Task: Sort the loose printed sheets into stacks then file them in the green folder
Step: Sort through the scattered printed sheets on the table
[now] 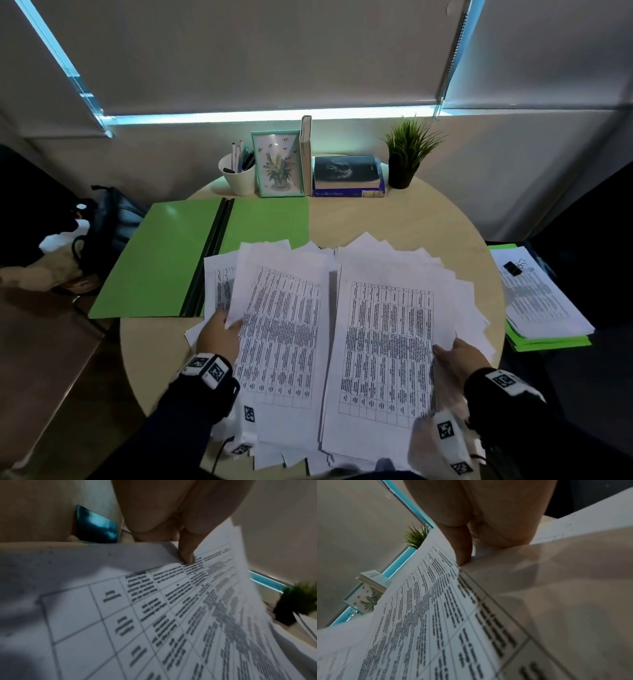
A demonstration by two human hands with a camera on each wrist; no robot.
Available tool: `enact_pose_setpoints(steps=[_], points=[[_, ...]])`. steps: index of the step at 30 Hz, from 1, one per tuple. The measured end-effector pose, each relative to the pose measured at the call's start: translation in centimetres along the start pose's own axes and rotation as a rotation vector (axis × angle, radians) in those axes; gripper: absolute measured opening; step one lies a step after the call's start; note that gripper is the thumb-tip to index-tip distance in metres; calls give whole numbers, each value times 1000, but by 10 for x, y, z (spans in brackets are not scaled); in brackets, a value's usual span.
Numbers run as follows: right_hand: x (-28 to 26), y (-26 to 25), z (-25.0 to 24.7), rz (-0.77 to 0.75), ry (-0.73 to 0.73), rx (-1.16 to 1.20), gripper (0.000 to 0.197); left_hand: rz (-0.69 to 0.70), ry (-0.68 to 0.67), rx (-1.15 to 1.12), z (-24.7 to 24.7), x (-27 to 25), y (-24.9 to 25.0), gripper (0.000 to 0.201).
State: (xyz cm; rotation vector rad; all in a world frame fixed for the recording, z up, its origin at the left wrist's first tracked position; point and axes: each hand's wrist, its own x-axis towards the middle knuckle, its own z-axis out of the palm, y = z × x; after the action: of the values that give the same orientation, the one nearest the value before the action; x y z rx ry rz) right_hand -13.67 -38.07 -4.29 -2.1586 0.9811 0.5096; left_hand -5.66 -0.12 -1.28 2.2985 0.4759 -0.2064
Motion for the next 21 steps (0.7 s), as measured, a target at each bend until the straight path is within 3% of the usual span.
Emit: enact_pose_setpoints(steps=[4,10,12,14,19,21], points=[[2,2,0,-5,-12,-39,24,-46,-37,0,-10,7,-3,36],[4,2,1,-15,-30,-94,26,-157,-212,73,1,1,-6,58],[5,2,1,-11,-27,-93,37,-175,-224,73,5,-4,-4,58],[4,1,1,-11,-23,-104,45,-168,-206,55,8,-5,-6,57],[2,0,1,-11,-21,-96,22,-84,-120,29,13,-4,-11,47],[2,-1,0,-3,-27,-83,29,-83,-67,44,10,-3,-7,40]])
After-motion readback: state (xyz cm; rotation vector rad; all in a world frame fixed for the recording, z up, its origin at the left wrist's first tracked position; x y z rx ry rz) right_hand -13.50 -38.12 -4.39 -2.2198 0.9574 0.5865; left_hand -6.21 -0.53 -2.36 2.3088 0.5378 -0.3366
